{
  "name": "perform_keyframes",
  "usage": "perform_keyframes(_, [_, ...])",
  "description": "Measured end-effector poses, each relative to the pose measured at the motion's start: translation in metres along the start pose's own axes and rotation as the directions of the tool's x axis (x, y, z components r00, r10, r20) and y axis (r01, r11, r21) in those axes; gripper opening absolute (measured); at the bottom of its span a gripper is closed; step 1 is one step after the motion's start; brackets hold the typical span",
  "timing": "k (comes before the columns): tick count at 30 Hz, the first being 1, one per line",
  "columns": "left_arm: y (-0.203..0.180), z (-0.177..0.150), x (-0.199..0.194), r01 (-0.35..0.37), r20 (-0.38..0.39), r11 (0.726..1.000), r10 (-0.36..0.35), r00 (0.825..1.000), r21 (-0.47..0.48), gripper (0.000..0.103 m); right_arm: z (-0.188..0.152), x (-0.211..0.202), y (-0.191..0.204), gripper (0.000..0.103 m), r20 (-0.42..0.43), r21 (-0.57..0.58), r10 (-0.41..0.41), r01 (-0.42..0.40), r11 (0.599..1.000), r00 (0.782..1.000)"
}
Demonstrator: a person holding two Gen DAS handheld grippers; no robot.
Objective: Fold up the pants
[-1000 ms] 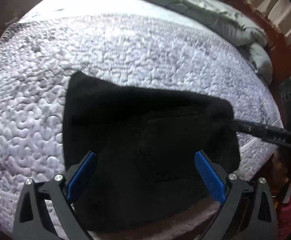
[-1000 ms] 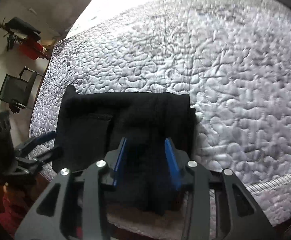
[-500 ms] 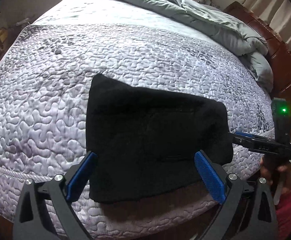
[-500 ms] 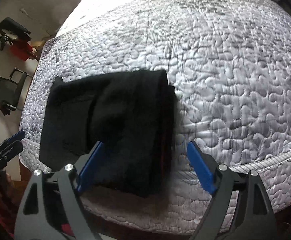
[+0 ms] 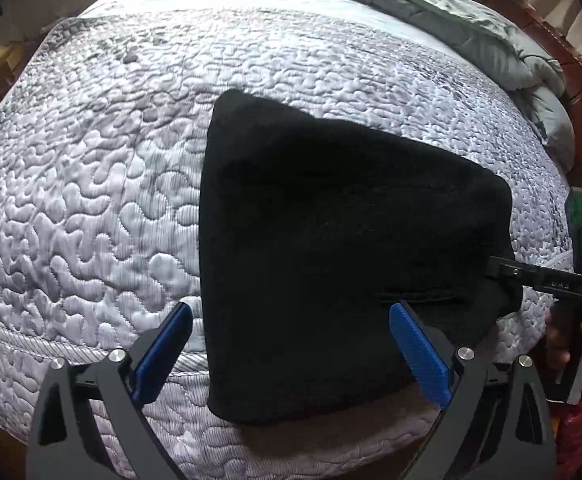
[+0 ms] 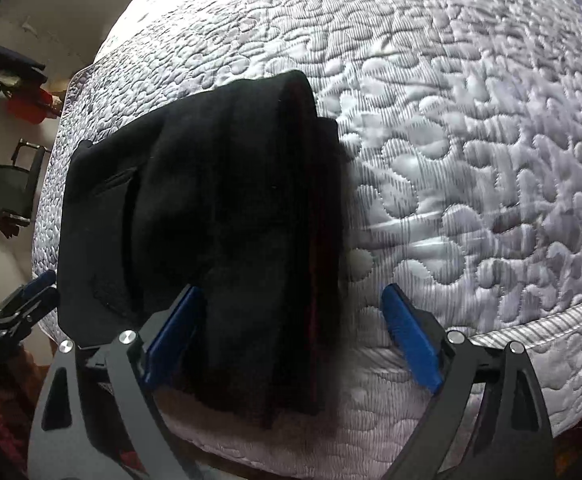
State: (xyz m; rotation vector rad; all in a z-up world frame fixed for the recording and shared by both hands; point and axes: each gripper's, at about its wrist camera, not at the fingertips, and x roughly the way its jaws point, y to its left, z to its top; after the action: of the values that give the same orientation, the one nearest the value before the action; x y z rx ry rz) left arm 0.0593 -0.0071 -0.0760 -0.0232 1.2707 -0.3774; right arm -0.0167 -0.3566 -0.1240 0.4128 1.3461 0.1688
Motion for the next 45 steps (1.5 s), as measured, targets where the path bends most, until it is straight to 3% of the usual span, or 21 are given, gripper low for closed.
perform_keyframes(4, [0.002,0.002,0.007,0.007,-0.006,1.000,-0.007,1.000,0.005,0.099,0.001,0.004,-0.002,0.093,-0.005,0.004,0.015,-0.015,1.000,1.000])
perform_keyframes(11, [0.010,0.004,0.031,0.087,-0.057,0.996,-0.088,0.995,-0.022,0.099,0.008,0.012,0.010,0.094,-0.024,-0.029,0.038,-0.039,0.999,0.999])
perform_keyframes(14, [0.017,0.004,0.044,0.133,-0.100,0.990,-0.136,0.986,-0.039,0.099,0.009,0.017,0.019,0.094,-0.034,-0.047,0.055,-0.056,0.997,0.998])
perform_keyframes(20, [0.030,0.010,0.048,0.234,-0.107,0.970,-0.240,0.965,-0.060,0.099,0.010,0.027,0.028,0.095,-0.046,-0.055,0.100,-0.103,0.993,0.994])
perform_keyframes(22, [0.031,0.012,0.046,0.323,-0.113,0.943,-0.330,0.937,-0.083,0.099,0.012,0.028,0.031,0.094,-0.044,-0.062,0.111,-0.113,0.992,0.993])
perform_keyframes(29, [0.028,0.012,0.056,0.336,-0.126,0.937,-0.346,0.930,-0.093,0.099,0.015,0.034,0.038,0.091,-0.039,-0.057,0.122,-0.124,0.991,0.992])
perform_keyframes(32, [0.022,0.010,0.051,0.329,-0.125,0.942,-0.334,0.934,-0.066,0.098,0.015,0.033,0.036,0.082,-0.035,-0.055,0.133,-0.135,0.989,0.991])
perform_keyframes(35, [0.021,0.008,0.047,0.299,-0.125,0.954,-0.301,0.945,-0.032,0.085,0.014,0.027,0.039,0.060,-0.023,-0.063,0.139,-0.141,0.988,0.990])
perform_keyframes(37, [0.025,0.007,0.042,0.283,-0.113,0.958,-0.286,0.951,-0.044,0.071,0.014,0.022,0.040,0.044,-0.009,-0.070,0.135,-0.135,0.988,0.991])
perform_keyframes(42, [0.037,0.005,0.032,0.324,-0.071,0.942,-0.330,0.941,-0.085,0.042,0.012,0.011,0.036,0.033,0.023,-0.034,0.214,-0.213,0.976,0.977])
perform_keyframes(45, [0.043,0.007,0.023,0.362,-0.040,0.926,-0.368,0.929,-0.111,0.033,0.012,0.001,0.041,0.031,0.043,-0.049,0.232,-0.229,0.972,0.972])
